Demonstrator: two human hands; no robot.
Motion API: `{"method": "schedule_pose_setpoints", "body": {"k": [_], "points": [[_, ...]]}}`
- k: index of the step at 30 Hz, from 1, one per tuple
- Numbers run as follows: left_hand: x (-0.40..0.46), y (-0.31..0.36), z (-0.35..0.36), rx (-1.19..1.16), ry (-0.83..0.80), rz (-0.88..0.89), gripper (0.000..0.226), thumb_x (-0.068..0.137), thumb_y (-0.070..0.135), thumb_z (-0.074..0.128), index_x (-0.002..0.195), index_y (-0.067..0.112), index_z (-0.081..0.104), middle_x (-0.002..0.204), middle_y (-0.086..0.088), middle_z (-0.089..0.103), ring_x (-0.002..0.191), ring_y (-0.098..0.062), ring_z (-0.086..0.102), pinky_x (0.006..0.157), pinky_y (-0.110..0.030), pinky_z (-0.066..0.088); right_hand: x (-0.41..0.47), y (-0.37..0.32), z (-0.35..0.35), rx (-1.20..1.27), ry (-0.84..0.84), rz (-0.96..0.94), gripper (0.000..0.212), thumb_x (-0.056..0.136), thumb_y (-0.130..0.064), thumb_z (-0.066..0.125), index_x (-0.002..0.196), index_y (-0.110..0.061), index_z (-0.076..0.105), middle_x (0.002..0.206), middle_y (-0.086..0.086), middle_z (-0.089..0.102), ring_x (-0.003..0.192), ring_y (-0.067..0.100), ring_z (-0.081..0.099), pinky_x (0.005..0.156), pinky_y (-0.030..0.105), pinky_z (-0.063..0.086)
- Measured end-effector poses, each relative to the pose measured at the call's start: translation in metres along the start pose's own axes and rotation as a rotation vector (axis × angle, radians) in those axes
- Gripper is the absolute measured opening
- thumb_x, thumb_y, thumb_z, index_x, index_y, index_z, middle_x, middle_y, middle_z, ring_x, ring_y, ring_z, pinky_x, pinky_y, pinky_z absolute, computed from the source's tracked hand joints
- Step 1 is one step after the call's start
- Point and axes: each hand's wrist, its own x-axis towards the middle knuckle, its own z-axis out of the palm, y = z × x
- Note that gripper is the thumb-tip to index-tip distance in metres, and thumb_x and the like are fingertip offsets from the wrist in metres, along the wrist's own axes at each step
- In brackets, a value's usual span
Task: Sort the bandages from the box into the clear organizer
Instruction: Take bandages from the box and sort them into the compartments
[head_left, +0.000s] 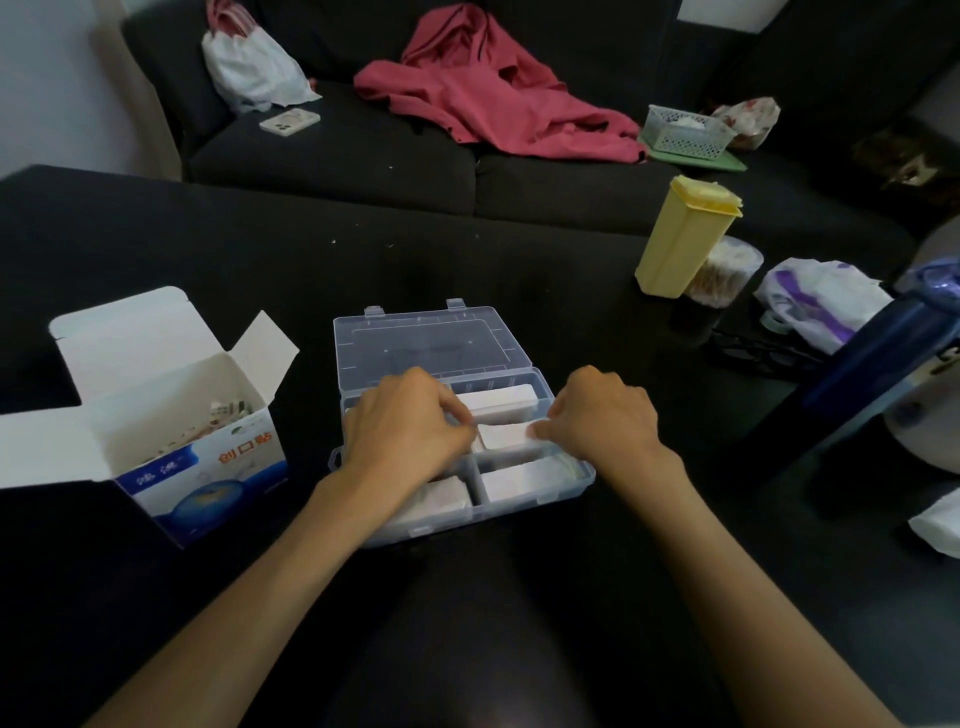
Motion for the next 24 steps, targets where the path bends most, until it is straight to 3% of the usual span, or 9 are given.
{"method": "schedule_pose_setpoints", "body": {"k": [9, 12, 16, 19, 21, 24], "points": [[-0.007, 0.005, 0.005, 0.059, 0.024, 0.029, 0.016, 0.080, 0.034, 0.063, 0.084, 0.027, 0.076, 0.077, 0.012, 0.069, 0.071, -0.007, 0.058, 0.060, -0.022, 0.041, 0.000, 0.001, -0.002, 0.007, 0.006, 0.019, 0.037, 0.078, -0.049, 0.068, 0.095, -0.017, 0.063, 0.086, 0.001, 0.065, 0.084, 0.018, 0.061, 0.093, 0.040, 0.046], [-0.005, 0.003, 0.002, 0.009, -0.008, 0.018, 0.016, 0.081, 0.035, 0.064, 0.087, 0.027, 0.076, 0.078, 0.015, 0.068, 0.073, -0.006, 0.058, 0.057, -0.020, 0.039, 0.000, 0.001, -0.001, 0.004, 0.003, 0.020, 0.039, 0.077, -0.052, 0.068, 0.095, -0.018, 0.063, 0.087, 0.001, 0.065, 0.085, 0.017, 0.061, 0.094, 0.039, 0.044], [-0.003, 0.001, -0.002, -0.012, 0.079, 0.010, 0.016, 0.081, 0.042, 0.065, 0.093, 0.032, 0.069, 0.075, 0.012, 0.058, 0.074, -0.007, 0.054, 0.063, -0.024, 0.041, -0.001, 0.000, 0.000, 0.007, 0.029, 0.012, 0.039, 0.076, -0.053, 0.068, 0.093, -0.018, 0.062, 0.087, 0.000, 0.065, 0.084, 0.016, 0.061, 0.093, 0.038, 0.044], [-0.005, 0.001, 0.001, 0.034, 0.064, 0.030, 0.024, 0.081, 0.046, 0.065, 0.102, 0.035, 0.068, 0.088, 0.008, 0.064, 0.084, -0.012, 0.059, 0.068, -0.024, 0.042, -0.004, -0.003, 0.001, -0.006, 0.029, -0.015, 0.040, 0.076, -0.054, 0.067, 0.094, -0.018, 0.061, 0.088, 0.000, 0.064, 0.084, 0.016, 0.060, 0.092, 0.039, 0.045], [-0.007, 0.002, 0.005, 0.062, 0.046, 0.037, 0.021, 0.083, 0.040, 0.065, 0.103, 0.034, 0.070, 0.095, 0.009, 0.068, 0.088, -0.013, 0.062, 0.072, -0.027, 0.048, -0.004, -0.003, -0.001, 0.021, -0.002, -0.019, 0.038, 0.078, -0.052, 0.067, 0.095, -0.018, 0.061, 0.089, -0.001, 0.063, 0.082, 0.015, 0.060, 0.088, 0.038, 0.048], [-0.009, 0.003, 0.008, 0.058, 0.040, 0.030, 0.018, 0.084, 0.034, 0.065, 0.101, 0.033, 0.071, 0.096, 0.008, 0.070, 0.086, -0.013, 0.063, 0.077, -0.031, 0.053, 0.000, 0.009, -0.015, 0.239, -0.067, 0.034, 0.020, 0.086, -0.041, 0.062, 0.091, -0.022, 0.062, 0.082, -0.005, 0.058, 0.069, 0.010, 0.055, 0.068, 0.029, 0.048]]}}
